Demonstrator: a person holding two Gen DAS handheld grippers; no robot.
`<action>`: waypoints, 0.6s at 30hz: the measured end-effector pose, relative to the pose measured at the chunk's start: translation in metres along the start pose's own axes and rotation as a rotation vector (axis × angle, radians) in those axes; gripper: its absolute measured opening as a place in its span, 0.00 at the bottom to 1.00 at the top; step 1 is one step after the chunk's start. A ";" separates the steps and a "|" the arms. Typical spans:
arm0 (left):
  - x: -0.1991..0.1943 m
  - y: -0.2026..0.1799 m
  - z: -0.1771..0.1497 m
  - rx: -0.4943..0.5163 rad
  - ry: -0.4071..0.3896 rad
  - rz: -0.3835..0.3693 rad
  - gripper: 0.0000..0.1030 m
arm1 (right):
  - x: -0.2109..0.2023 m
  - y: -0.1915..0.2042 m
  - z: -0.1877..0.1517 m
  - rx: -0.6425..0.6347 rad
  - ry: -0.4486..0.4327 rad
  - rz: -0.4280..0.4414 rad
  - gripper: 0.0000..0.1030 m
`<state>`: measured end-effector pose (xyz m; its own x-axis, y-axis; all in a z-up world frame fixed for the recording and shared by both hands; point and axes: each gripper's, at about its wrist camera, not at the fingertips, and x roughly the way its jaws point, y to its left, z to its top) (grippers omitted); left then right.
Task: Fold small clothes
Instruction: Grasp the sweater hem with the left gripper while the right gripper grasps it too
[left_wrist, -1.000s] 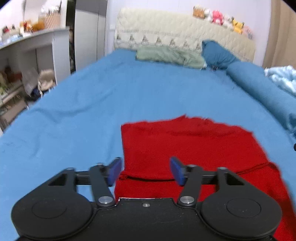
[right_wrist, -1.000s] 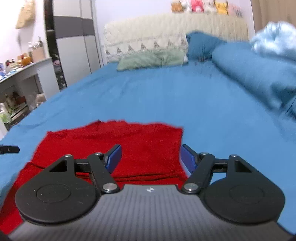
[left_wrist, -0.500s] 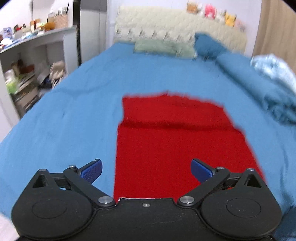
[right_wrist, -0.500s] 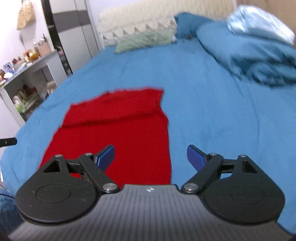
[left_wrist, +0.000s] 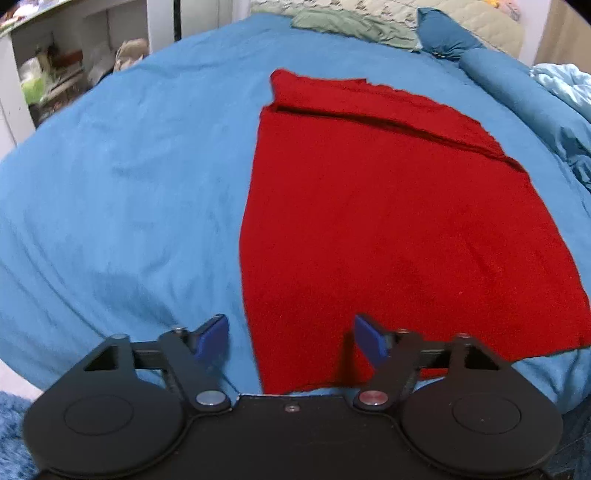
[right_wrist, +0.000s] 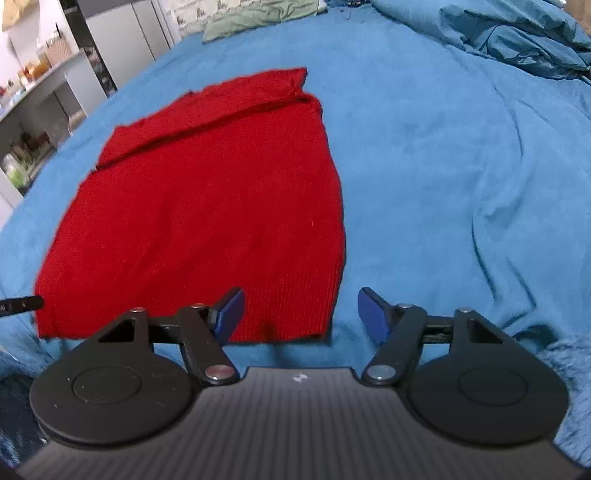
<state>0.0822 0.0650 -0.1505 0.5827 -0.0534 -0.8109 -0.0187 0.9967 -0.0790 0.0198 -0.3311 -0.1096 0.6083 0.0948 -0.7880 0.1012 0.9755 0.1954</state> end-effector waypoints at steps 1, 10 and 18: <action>0.003 0.001 -0.001 -0.004 0.009 0.002 0.68 | 0.006 0.002 0.001 0.002 0.013 -0.002 0.77; 0.013 0.006 -0.013 -0.040 0.036 -0.024 0.58 | 0.024 0.003 -0.002 0.024 0.092 -0.038 0.55; 0.008 0.005 -0.016 -0.029 0.042 -0.051 0.23 | 0.025 0.006 -0.003 0.007 0.091 -0.022 0.25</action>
<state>0.0737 0.0682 -0.1671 0.5488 -0.1072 -0.8290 -0.0138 0.9904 -0.1372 0.0336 -0.3227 -0.1296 0.5317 0.0910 -0.8420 0.1193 0.9762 0.1809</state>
